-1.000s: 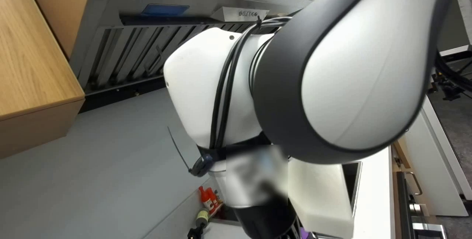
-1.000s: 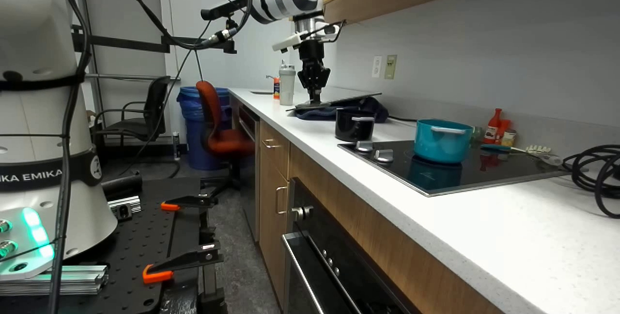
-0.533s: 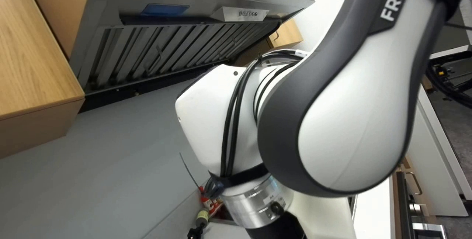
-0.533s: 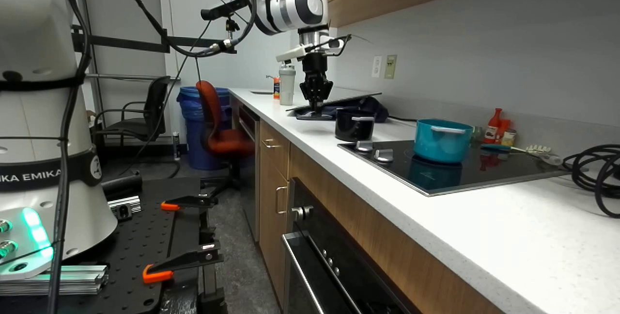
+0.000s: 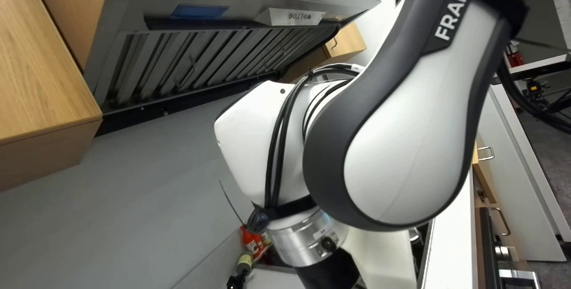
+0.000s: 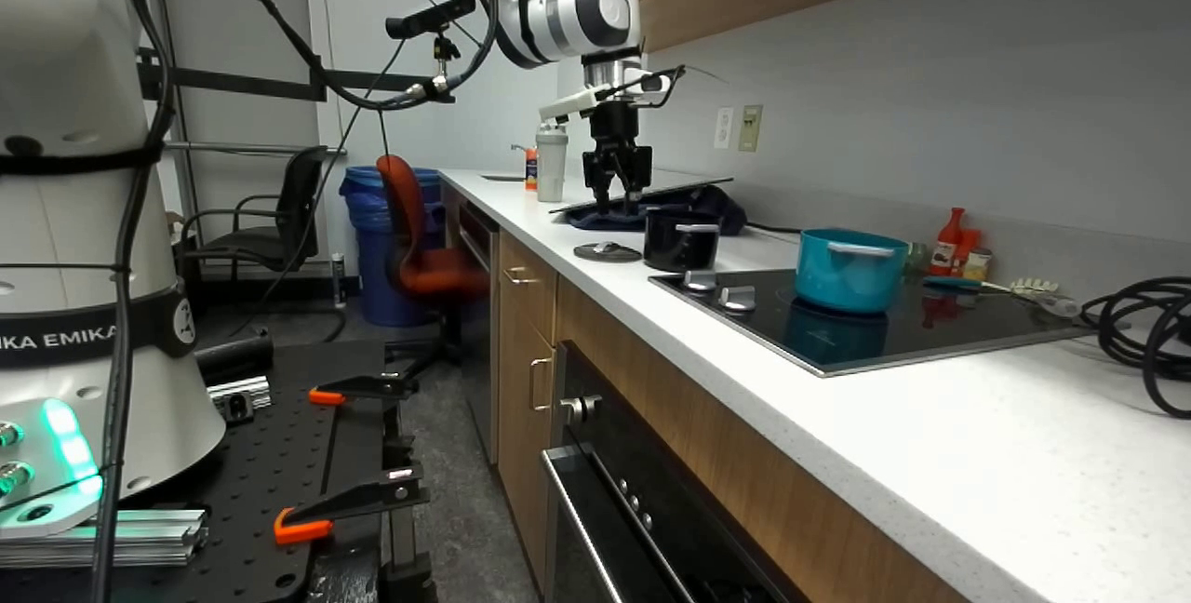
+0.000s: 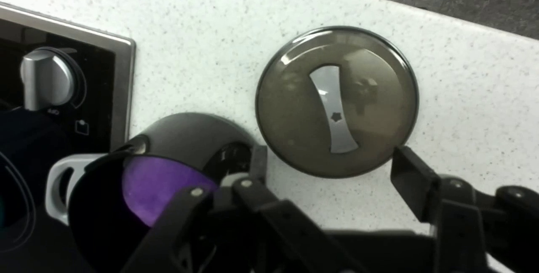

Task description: Uncover the black pot and put the lid on the counter

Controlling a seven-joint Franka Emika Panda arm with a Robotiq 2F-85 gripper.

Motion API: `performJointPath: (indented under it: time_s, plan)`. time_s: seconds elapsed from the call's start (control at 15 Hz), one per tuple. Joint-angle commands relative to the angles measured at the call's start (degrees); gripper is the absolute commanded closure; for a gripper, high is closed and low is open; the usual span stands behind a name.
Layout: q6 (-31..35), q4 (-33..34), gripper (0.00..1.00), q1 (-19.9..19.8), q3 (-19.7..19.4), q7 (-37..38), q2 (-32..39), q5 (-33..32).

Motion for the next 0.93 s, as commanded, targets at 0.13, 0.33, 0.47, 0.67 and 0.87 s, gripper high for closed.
performJointPath:
  time_s: [0.13, 0.33, 0.47, 0.67, 0.87]
  plan:
    - [-0.8, 1.0, 0.00, 0.0, -0.7, -0.6, -0.2, 0.2]
    - [-0.4, 0.2, 0.00, -0.1, -1.2, 0.0, -1.0, -0.1]
    - [0.0, -0.7, 0.00, -0.2, -1.7, 0.5, -1.8, -0.7]
    - [1.2, -2.9, 0.00, -0.4, -2.5, 1.6, -3.7, -1.7]
    - [2.8, -6.0, 0.00, -0.6, -3.3, 3.1, -6.6, -3.0]
